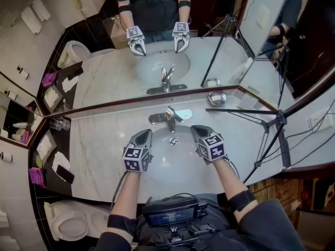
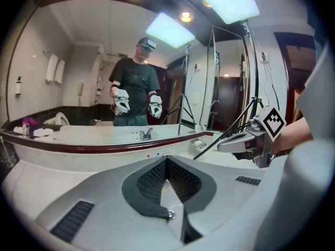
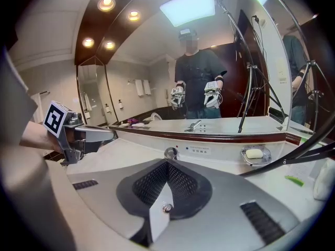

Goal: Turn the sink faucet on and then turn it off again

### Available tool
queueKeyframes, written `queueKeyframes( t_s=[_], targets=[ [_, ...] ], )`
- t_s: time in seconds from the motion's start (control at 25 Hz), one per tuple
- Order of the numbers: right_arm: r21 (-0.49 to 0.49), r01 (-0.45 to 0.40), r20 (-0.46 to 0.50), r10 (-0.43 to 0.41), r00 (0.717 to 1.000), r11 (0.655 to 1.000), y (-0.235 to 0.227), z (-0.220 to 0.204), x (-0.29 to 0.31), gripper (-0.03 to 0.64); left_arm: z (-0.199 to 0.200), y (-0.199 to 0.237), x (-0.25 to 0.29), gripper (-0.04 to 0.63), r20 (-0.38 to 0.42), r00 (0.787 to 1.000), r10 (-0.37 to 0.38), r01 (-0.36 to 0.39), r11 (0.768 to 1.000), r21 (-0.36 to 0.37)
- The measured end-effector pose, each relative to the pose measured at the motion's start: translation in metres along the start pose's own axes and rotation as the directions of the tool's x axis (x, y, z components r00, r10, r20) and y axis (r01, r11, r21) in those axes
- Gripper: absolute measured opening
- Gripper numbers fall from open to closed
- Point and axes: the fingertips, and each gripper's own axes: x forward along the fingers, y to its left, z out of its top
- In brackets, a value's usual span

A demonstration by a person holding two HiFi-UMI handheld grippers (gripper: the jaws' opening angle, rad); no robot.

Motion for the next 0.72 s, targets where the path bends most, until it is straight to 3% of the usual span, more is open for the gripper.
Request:
queueKeyframes(
  t_s=[0.36, 0.72],
  targets=[
    [-0.014, -0.016, 0.002, 0.016, 1.000, 1.000, 0.009, 0.002, -0.004, 0.020, -0.011, 0.010, -0.025, 0.000, 0.010, 0.999, 0.037, -0.036, 0.997, -0.071],
    [-0.016, -0.019, -0.006, 0.019, 1.000, 1.000, 0.013, -0.003, -0.004, 0.020, -0.015, 0.014, -0.030, 0.000, -0.002, 0.998, 0.061, -0.061, 0.997, -0.038]
  ],
)
